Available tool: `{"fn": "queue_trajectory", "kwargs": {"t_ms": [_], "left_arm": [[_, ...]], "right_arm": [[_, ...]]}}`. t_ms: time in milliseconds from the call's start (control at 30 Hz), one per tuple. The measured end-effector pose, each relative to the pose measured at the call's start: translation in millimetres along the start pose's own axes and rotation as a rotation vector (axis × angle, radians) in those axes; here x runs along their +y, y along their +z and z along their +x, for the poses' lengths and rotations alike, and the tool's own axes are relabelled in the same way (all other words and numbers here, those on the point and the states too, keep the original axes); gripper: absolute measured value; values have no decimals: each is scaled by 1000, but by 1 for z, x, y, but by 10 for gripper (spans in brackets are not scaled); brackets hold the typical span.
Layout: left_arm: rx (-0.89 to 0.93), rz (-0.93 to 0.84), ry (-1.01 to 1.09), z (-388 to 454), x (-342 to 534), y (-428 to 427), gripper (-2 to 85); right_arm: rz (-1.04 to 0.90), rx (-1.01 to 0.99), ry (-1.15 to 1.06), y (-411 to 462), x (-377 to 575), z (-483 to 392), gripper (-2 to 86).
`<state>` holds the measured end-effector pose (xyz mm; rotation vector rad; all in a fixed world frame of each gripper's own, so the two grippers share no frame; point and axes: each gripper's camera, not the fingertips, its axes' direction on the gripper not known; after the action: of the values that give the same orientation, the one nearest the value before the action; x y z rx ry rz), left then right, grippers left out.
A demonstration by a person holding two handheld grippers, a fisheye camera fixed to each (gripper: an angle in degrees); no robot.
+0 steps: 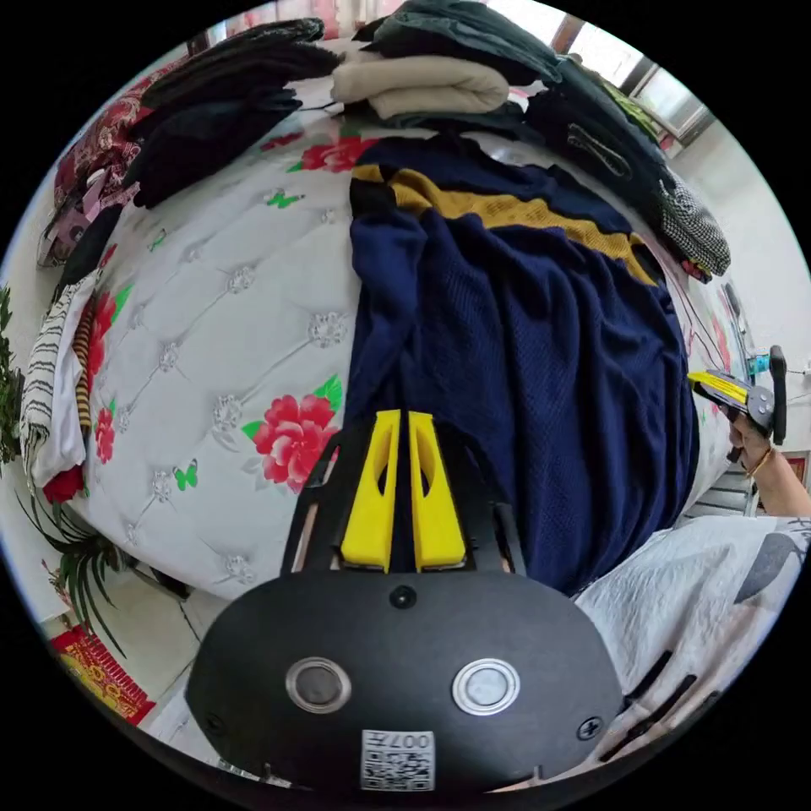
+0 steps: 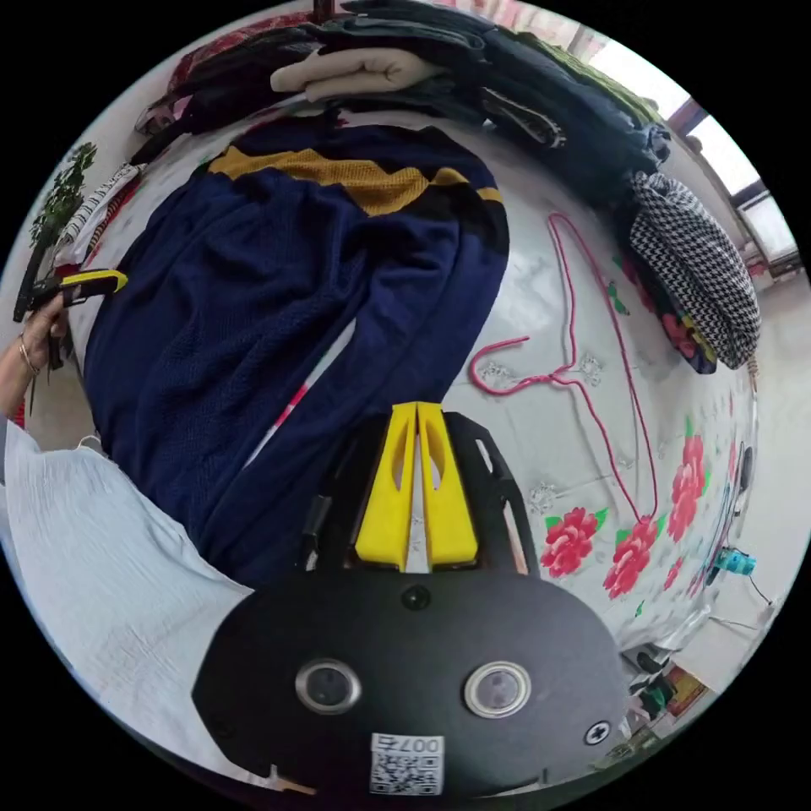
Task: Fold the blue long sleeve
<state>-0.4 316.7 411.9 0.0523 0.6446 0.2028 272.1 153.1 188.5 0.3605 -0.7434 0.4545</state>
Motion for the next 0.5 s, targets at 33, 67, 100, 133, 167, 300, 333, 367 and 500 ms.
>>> {"fn": "queue_trajectory", "kwargs": {"t_ms": [33, 67, 100, 133, 167, 300, 333, 367, 500], "left_arm": [[25, -24, 16, -5, -7, 0, 3], [80, -64, 19, -20, -22, -5, -3], [99, -95, 11, -37, -36, -11, -6], [98, -100, 14, -45, -41, -15, -7], [110, -105, 22, -61, -50, -26, -8], [335, -78, 70, -97, -66, -60, -6], [357, -68, 66, -99, -65, -63, -5], [354, -43, 33, -102, -63, -67, -1], [231, 54, -32, -95, -53, -73, 58]], "right_arm": [[-15, 23, 39, -5, -11, 14, 2], [0, 48, 61, -10, -14, 23, 1], [50, 95, 113, -25, -19, 45, 1], [88, 114, 200, -42, -22, 74, 1], [110, 113, 249, -51, -22, 89, 2], [237, -84, 332, -101, -16, 139, 10], [244, -158, 312, -101, -14, 131, 19], [241, -188, 300, -99, -13, 123, 24], [47, -275, 230, -32, -4, 40, 52]]}}
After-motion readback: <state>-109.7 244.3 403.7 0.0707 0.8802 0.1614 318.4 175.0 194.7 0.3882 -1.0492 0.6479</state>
